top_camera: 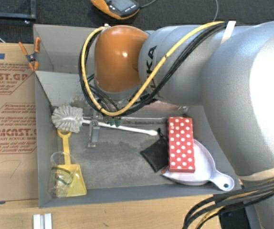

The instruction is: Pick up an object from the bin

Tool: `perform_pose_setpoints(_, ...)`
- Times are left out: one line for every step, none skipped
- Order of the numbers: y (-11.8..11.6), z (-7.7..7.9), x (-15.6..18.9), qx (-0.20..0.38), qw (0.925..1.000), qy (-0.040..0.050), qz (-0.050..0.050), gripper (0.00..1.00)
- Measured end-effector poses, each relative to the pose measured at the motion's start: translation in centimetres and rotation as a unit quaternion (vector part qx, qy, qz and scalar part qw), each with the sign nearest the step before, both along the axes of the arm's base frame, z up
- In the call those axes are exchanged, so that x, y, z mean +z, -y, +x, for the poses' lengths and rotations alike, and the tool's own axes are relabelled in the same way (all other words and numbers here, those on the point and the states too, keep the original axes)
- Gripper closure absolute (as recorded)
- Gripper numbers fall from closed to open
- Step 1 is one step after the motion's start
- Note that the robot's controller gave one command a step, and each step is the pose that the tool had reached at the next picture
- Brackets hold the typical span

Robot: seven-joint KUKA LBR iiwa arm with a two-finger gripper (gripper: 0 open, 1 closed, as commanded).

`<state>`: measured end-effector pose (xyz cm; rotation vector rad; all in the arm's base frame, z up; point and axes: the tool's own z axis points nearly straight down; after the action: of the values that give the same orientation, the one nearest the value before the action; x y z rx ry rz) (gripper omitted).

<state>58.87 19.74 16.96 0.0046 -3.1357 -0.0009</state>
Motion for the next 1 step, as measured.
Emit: perform_pose_setpoints(0.13, 0.19, 0.52, -0.001, 1.0, 0.0037, 0.001, 0.0)
